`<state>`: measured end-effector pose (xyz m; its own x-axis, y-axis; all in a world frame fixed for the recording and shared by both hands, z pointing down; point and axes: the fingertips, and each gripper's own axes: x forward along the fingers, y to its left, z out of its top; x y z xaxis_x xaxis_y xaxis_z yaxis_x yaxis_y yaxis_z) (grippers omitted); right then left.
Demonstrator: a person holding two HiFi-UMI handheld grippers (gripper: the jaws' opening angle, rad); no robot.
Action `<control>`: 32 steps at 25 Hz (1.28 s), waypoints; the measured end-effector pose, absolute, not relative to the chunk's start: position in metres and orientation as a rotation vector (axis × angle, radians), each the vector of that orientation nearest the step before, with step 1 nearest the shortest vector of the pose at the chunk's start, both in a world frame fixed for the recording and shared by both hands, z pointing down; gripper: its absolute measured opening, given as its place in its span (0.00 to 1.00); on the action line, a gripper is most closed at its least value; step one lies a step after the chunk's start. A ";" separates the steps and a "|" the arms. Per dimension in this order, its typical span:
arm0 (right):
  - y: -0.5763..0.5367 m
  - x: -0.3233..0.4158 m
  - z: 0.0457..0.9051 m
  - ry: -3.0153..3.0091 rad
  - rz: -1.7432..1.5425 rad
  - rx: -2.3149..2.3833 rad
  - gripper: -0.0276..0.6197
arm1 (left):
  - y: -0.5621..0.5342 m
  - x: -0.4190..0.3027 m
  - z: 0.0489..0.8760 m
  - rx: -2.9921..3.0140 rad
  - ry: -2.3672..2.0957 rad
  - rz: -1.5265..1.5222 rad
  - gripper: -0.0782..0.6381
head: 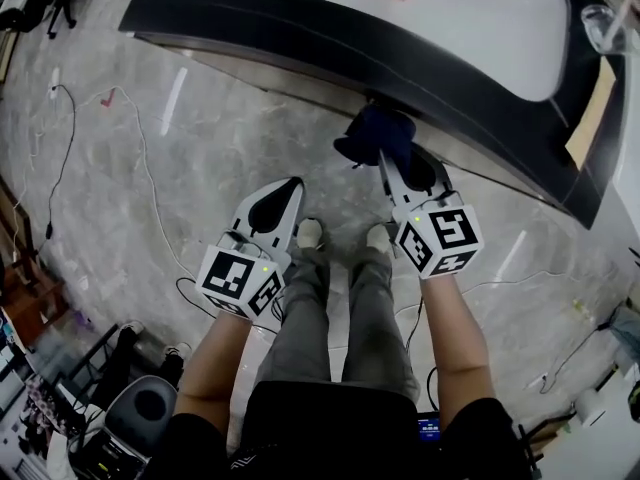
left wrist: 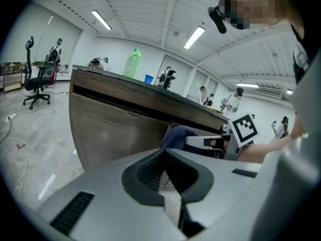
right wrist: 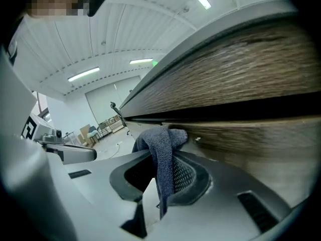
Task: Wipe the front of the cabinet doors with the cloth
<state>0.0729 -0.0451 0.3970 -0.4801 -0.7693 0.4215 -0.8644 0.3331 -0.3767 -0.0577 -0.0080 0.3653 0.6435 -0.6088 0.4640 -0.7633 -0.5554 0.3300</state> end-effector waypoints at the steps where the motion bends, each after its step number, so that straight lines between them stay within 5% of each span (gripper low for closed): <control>1: -0.044 0.077 0.397 -2.420 0.848 1.510 0.15 | -0.009 -0.052 0.366 2.368 -1.054 0.414 0.12; 32: 0.064 0.295 0.404 -2.126 0.866 2.000 0.15 | 0.046 0.175 0.373 2.572 -0.570 0.480 0.12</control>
